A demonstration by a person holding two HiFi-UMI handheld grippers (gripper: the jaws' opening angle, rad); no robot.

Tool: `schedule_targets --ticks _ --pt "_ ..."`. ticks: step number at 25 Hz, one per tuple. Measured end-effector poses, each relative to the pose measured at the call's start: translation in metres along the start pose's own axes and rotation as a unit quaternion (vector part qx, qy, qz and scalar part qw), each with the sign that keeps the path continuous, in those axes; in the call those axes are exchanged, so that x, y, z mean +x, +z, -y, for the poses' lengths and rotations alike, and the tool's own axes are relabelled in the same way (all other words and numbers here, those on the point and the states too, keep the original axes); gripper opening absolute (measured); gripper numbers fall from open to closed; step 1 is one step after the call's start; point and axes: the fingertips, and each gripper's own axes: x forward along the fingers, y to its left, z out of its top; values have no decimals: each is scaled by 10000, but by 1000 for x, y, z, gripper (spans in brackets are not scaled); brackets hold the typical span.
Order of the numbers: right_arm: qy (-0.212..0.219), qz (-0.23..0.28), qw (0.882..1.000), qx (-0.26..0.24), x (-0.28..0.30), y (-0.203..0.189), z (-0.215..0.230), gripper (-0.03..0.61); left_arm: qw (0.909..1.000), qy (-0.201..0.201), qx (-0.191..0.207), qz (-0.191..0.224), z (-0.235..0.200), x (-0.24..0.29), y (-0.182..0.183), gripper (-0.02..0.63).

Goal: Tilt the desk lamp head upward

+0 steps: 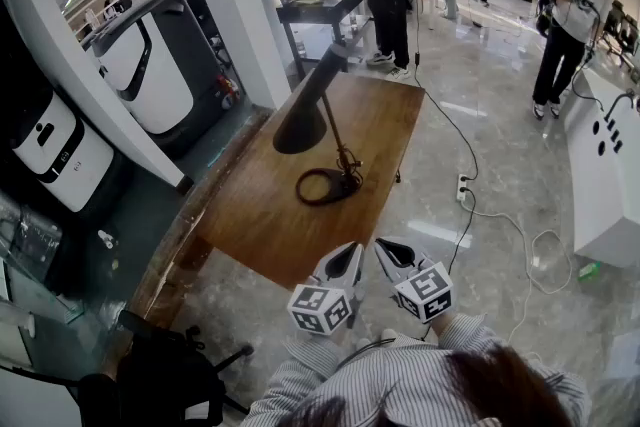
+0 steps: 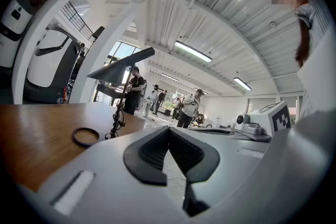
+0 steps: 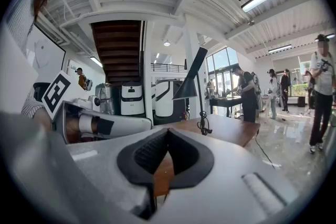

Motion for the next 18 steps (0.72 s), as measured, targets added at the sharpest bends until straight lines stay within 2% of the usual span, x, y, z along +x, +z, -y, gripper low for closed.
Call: schedule_targets --ticks 18 --pt "82 -161 9998 66 5 -10 11 0 9993 1 -360 -57 -7 14 -9 5"
